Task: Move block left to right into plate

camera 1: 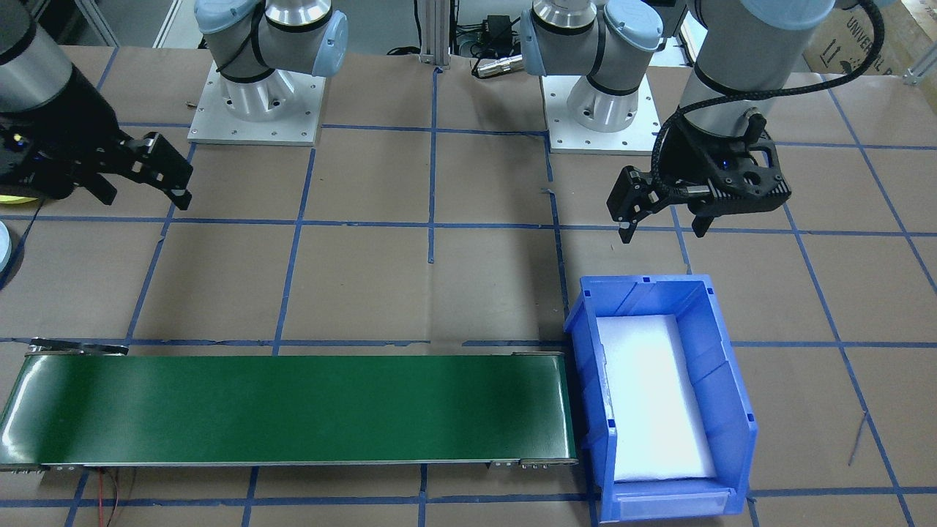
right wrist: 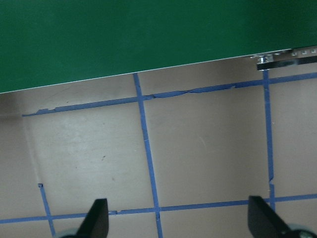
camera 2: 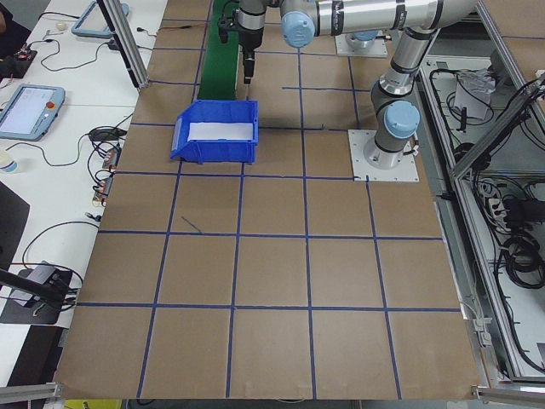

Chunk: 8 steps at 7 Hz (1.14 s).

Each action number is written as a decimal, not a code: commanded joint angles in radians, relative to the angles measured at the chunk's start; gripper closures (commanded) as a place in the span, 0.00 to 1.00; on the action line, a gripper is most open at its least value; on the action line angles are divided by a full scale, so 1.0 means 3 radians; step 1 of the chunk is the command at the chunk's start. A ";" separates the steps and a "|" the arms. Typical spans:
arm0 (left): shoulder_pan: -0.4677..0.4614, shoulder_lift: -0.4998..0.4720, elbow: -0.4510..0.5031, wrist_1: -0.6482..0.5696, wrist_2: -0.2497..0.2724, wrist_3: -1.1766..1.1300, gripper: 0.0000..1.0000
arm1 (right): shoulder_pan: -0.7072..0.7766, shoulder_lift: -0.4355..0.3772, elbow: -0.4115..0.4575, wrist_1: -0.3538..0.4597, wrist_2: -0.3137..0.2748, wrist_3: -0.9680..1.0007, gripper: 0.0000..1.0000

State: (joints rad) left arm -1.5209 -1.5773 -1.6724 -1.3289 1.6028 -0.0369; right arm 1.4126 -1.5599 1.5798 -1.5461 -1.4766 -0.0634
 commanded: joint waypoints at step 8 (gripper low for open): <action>-0.0008 0.0042 -0.0024 0.0001 -0.0143 0.0041 0.00 | 0.0435 -0.0113 0.0026 0.0010 -0.0166 0.0124 0.00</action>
State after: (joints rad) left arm -1.5233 -1.5655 -1.6740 -1.3306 1.5572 -0.0262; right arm 1.5477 -1.5945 1.5945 -1.5430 -1.5598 -0.0271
